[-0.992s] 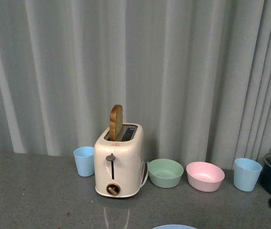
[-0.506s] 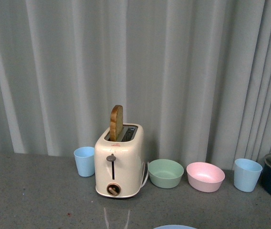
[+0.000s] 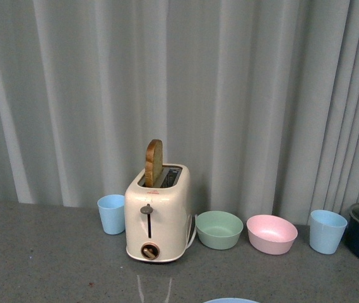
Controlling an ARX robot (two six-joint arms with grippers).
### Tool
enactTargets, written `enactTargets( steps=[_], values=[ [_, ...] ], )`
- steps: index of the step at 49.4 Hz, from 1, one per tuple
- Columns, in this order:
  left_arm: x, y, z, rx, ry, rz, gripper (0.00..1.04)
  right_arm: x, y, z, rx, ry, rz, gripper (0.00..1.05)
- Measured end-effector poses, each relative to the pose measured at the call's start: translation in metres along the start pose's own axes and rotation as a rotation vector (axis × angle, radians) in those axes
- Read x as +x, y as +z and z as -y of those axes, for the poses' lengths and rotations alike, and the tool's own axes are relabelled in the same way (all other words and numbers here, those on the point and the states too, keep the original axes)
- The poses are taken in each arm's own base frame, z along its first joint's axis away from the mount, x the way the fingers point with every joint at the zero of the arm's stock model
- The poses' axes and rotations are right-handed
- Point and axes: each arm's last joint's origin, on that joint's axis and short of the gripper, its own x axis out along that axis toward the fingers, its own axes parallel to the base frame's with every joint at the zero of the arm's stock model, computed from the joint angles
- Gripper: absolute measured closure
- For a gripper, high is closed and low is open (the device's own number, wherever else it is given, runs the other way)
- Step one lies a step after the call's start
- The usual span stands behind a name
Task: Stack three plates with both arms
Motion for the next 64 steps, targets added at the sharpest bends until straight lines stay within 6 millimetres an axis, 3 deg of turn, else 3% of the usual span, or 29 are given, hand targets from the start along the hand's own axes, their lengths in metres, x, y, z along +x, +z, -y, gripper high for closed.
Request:
enactTargets(
  steps=[38, 64],
  values=[
    [0.000, 0.000, 0.000, 0.000, 0.000, 0.000, 0.07, -0.020, -0.035, 0.000, 0.000, 0.001, 0.013, 1.02],
    [0.000, 0.000, 0.000, 0.000, 0.000, 0.001, 0.07, -0.033, -0.037, 0.000, -0.001, 0.001, 0.011, 1.02]
  ],
)
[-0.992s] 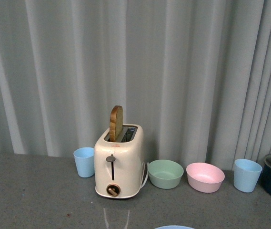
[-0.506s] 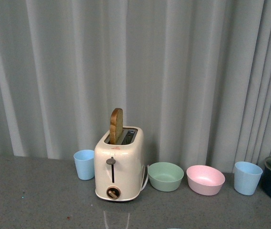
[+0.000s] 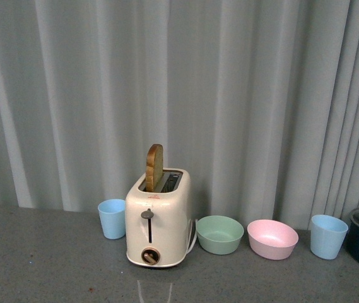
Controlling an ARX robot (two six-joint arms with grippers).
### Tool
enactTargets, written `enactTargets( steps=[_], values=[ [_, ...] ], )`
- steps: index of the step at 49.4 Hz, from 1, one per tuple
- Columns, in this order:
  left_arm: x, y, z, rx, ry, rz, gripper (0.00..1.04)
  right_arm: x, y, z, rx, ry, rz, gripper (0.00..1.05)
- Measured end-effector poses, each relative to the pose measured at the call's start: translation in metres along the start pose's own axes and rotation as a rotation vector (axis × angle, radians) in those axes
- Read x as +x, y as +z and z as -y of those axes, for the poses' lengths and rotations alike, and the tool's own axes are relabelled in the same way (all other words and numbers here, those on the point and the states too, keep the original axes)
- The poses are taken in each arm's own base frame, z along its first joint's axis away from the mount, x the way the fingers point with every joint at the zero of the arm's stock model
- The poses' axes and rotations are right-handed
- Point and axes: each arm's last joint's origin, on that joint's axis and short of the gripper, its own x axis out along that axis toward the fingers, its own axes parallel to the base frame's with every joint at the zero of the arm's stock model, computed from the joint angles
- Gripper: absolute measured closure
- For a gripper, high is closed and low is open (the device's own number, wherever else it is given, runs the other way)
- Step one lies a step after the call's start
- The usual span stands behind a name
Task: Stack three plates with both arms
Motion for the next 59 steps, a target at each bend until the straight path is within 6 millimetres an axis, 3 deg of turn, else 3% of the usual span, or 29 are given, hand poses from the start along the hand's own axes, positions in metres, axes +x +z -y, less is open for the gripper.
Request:
enactTargets(
  steps=[7, 22, 32, 59],
  values=[
    [0.0000, 0.0000, 0.0000, 0.000, 0.000, 0.000, 0.07, 0.0000, 0.0000, 0.0000, -0.001, 0.000, 0.000, 0.98],
    [0.0000, 0.0000, 0.0000, 0.000, 0.000, 0.000, 0.07, 0.0000, 0.0000, 0.0000, -0.001, 0.000, 0.000, 0.47],
    [0.0000, 0.0000, 0.0000, 0.000, 0.000, 0.000, 0.07, 0.0000, 0.0000, 0.0000, -0.001, 0.000, 0.000, 0.06],
    [0.0000, 0.0000, 0.0000, 0.000, 0.000, 0.000, 0.07, 0.0000, -0.0001, 0.0000, -0.001, 0.000, -0.001, 0.07]
  ],
)
